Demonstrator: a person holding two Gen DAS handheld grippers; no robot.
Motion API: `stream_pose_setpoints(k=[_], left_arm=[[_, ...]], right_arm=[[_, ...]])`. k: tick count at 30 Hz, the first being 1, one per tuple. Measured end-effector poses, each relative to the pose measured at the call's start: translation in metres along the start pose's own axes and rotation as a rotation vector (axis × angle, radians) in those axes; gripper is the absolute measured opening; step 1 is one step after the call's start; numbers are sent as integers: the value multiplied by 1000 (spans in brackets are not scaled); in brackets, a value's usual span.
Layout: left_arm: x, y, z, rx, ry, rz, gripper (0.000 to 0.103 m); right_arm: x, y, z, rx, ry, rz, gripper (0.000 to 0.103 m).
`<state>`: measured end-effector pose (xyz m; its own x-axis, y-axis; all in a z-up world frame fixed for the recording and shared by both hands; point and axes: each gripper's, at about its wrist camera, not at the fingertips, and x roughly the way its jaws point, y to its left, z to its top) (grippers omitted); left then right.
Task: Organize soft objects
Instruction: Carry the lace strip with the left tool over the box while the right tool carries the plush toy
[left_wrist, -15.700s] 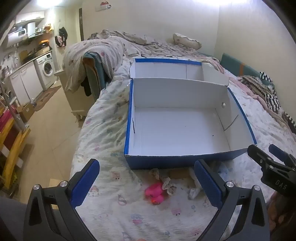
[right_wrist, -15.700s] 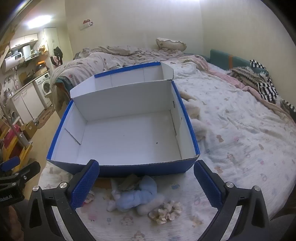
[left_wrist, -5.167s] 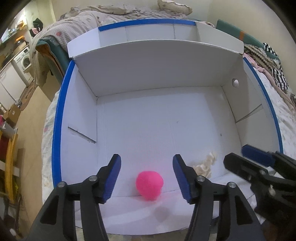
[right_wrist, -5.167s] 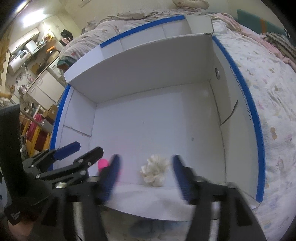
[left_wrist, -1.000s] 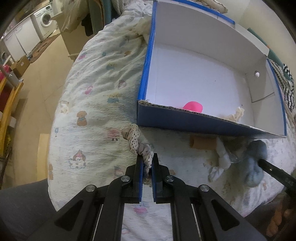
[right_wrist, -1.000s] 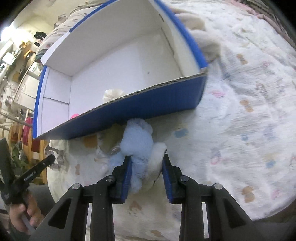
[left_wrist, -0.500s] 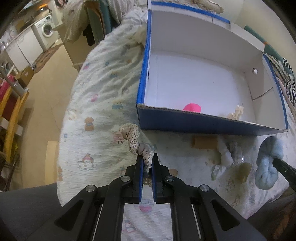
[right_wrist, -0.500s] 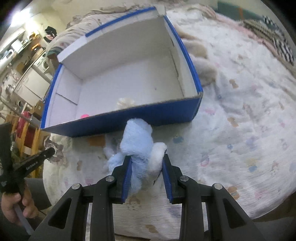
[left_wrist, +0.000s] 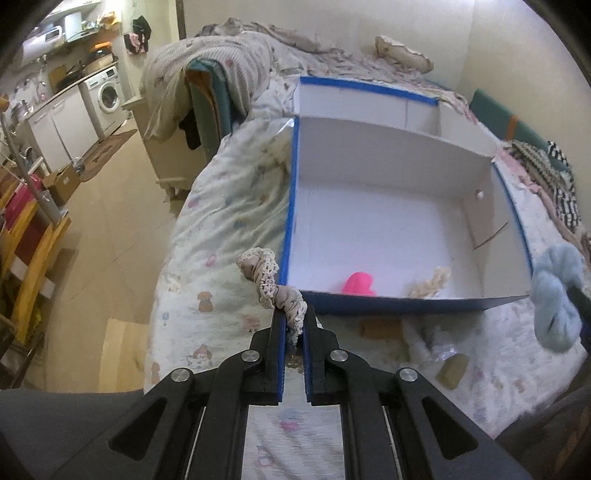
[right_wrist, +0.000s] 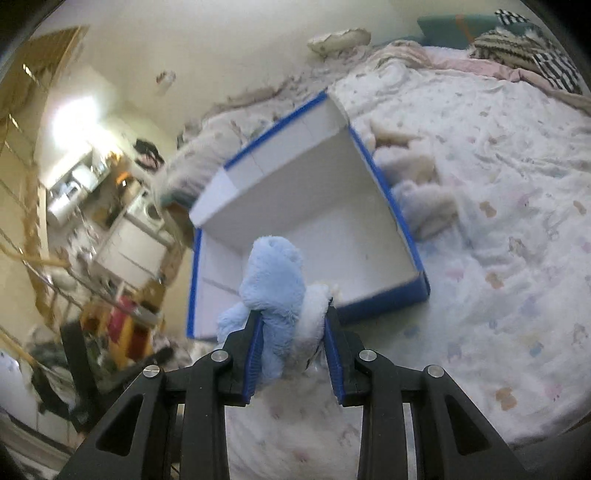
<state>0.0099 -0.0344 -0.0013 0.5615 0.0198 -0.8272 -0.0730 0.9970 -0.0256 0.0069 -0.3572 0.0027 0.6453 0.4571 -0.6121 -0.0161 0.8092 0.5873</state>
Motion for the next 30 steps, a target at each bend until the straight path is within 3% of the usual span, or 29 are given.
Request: stream_pose_setpoints(k=[8, 21, 30], left_arm=[[-6, -19, 33, 54, -25, -21, 7], [29, -66, 90, 173, -21, -34, 7], [71, -93, 100, 196, -13, -87, 7]], right_arm=[[10, 4, 33, 14, -22, 23, 33], [66, 29, 78, -96, 21, -8, 33], [110, 11, 73, -116, 87, -87, 33]])
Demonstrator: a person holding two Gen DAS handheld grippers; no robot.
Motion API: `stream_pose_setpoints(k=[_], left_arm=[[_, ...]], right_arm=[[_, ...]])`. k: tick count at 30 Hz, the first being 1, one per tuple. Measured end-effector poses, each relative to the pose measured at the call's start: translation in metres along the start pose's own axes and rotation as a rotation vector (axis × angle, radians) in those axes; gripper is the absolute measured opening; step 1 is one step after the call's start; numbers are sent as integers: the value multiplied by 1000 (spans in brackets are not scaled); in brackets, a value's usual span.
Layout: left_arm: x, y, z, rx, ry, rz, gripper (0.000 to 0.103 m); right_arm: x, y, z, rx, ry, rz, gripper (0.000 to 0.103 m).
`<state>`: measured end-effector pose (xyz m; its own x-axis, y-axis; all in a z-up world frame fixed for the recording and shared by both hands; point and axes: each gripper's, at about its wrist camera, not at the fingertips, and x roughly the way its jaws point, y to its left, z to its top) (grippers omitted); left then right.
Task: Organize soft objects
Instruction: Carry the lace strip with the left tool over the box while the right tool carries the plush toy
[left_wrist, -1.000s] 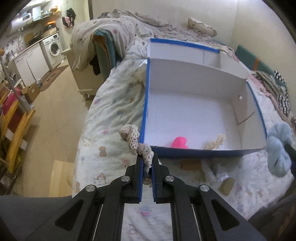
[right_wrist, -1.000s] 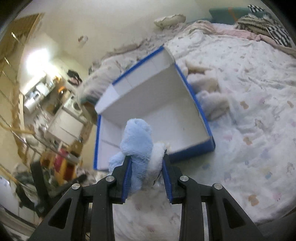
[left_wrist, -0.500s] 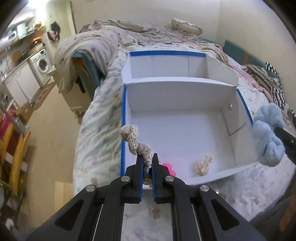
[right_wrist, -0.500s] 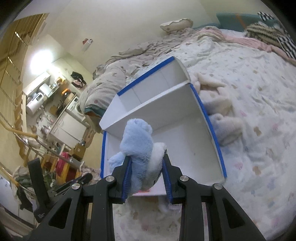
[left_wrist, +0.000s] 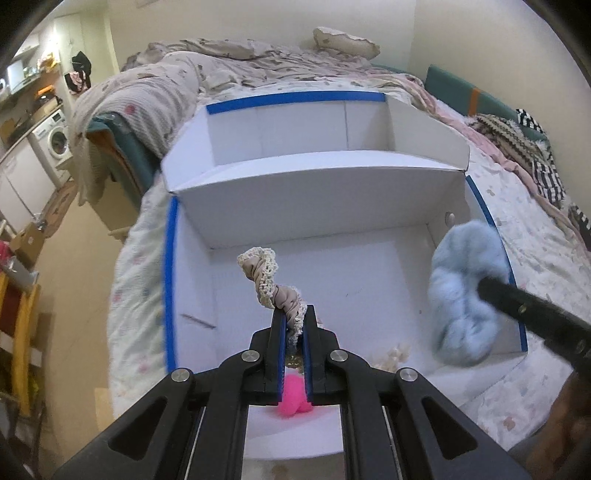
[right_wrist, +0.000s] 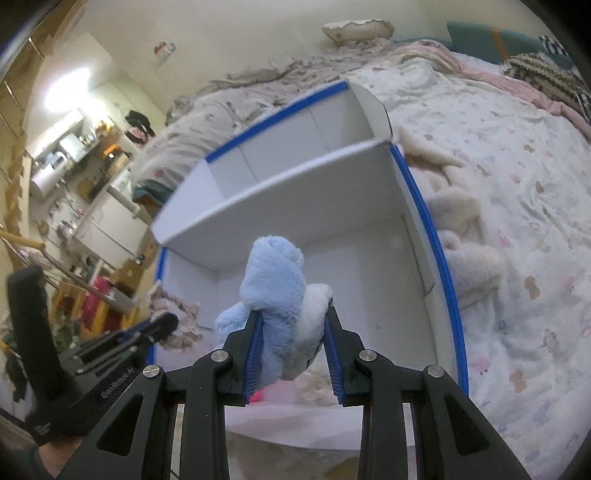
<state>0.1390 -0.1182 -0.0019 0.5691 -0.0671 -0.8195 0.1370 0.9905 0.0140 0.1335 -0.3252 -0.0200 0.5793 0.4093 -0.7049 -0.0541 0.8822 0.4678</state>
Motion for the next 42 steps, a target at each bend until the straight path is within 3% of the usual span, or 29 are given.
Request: stream_pose_setpoints(k=[14, 25, 42], left_arm=[[50, -8, -19, -24, 91, -6, 7], [58, -6, -23, -21, 119, -11, 7], [57, -4, -28, -12, 125, -5, 7]], right_arm=[[31, 2, -16, -51, 93, -23, 34], [46, -2, -26, -55, 165, -49, 36], [51, -1, -27, -49, 188, -46, 41]])
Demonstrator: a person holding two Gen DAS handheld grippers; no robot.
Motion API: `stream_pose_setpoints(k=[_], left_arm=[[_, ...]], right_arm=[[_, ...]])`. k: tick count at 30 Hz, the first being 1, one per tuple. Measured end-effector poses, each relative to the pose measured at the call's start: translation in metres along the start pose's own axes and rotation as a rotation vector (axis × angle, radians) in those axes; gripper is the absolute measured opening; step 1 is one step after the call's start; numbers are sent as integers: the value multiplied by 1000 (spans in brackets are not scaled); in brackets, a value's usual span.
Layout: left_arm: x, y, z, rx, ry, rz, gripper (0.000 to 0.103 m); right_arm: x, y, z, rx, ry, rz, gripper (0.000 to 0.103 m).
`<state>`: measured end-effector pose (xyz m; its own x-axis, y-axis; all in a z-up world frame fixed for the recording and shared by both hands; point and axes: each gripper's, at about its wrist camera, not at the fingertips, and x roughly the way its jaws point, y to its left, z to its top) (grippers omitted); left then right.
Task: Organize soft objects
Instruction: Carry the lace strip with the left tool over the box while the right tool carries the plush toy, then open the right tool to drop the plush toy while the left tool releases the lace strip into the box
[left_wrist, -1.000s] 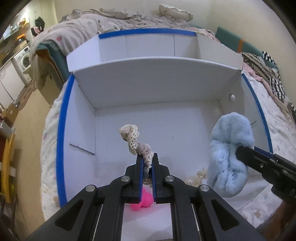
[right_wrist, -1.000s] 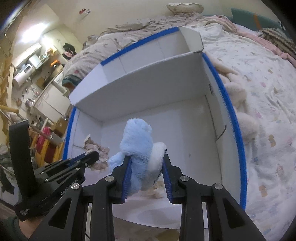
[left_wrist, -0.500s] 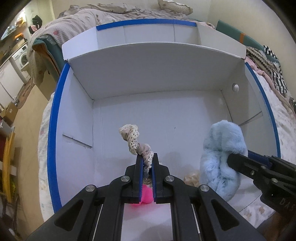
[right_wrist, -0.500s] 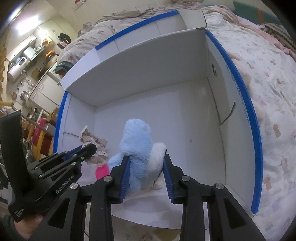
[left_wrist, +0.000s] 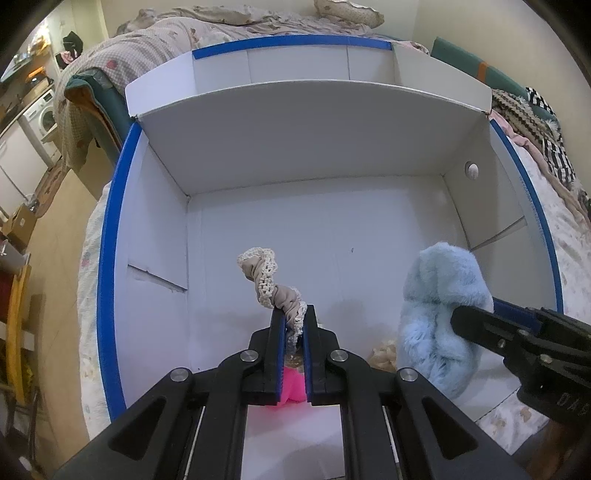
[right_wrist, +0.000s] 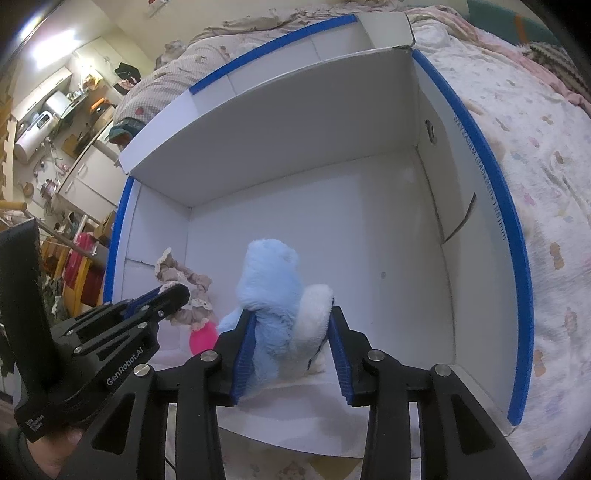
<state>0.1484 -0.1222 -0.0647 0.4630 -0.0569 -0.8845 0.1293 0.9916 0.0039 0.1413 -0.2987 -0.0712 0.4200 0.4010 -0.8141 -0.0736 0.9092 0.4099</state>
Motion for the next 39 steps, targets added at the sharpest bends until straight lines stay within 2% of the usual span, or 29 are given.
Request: stream_pose_setpoints(k=[12, 16, 18, 20, 22, 26, 27, 28, 31, 39], left_arm=[[-4, 5, -4, 2, 9, 11, 11], [-7, 7, -4, -2, 2, 15, 26], [-10, 7, -4, 2, -8, 28, 37], [-13, 7, -4, 3, -21, 38, 58], [-18, 7, -4, 0, -43, 43, 63], [-22, 9, -3, -13, -58, 43, 68], [-23, 10, -3, -18, -59, 45, 68], [-22, 11, -3, -21, -56, 46, 68], [-22, 14, -2, -28, -49, 49, 68], [-39, 19, -3, -49, -84, 46, 68]], right_arm=[[-1, -4, 2, 28, -8, 24, 51], [-3, -5, 2, 44, -16, 35, 60], [-4, -6, 2, 50, -19, 37, 62], [-5, -7, 3, 56, -20, 38, 68], [-5, -8, 4, 63, -21, 43, 75], [-8, -7, 4, 60, -38, 21, 86], [-9, -6, 4, 54, -47, 10, 95], [-11, -5, 4, 46, -56, 9, 98], [-15, -2, 4, 27, -82, -5, 102], [-28, 1, 6, 15, -141, -16, 103]])
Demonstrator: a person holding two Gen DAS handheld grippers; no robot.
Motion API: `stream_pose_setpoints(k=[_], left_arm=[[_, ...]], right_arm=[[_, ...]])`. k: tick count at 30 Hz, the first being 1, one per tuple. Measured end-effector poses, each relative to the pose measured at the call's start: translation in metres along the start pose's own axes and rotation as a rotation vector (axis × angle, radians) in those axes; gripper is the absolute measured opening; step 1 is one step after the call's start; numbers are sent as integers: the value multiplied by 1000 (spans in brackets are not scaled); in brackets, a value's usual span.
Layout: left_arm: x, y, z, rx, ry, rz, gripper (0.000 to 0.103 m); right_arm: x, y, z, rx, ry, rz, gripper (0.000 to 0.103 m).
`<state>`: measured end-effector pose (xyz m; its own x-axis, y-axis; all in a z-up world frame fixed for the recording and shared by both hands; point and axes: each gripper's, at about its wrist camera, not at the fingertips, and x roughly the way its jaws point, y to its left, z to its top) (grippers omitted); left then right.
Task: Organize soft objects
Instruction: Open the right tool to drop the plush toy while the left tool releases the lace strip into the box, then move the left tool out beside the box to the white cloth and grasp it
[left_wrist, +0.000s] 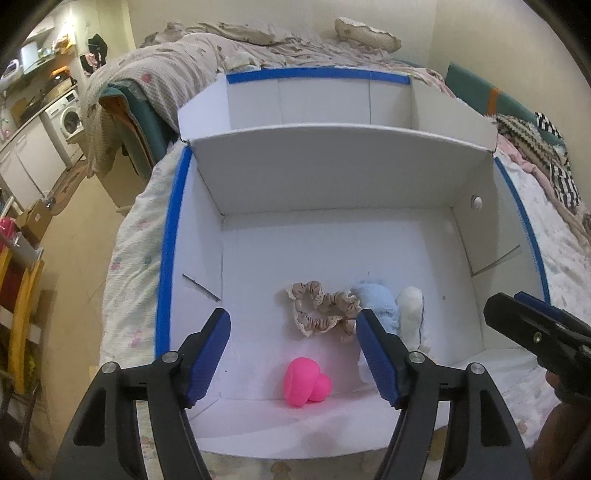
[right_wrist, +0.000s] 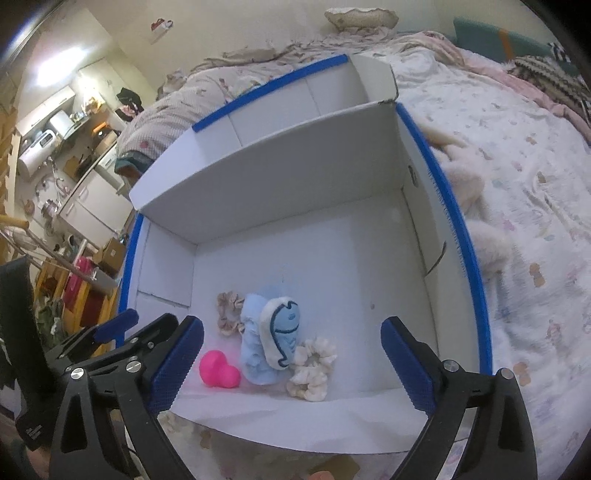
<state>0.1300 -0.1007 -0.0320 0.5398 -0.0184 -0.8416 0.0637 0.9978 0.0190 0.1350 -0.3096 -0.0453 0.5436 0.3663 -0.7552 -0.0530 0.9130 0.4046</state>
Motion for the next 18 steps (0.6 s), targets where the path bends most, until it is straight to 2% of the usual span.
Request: stream_pose_setpoints(k=[8, 11, 18], left_arm=[[-32, 9, -2, -7, -56, 7, 68], [-39, 15, -9, -25, -54, -23, 68], [-55, 26, -29, -44, -61, -26, 68]], right_arm=[[-15, 4, -10, -36, -70, -45, 103], [-20, 7, -14, -44, -70, -74, 103], [-41, 11, -27, -51, -89, -77, 103]])
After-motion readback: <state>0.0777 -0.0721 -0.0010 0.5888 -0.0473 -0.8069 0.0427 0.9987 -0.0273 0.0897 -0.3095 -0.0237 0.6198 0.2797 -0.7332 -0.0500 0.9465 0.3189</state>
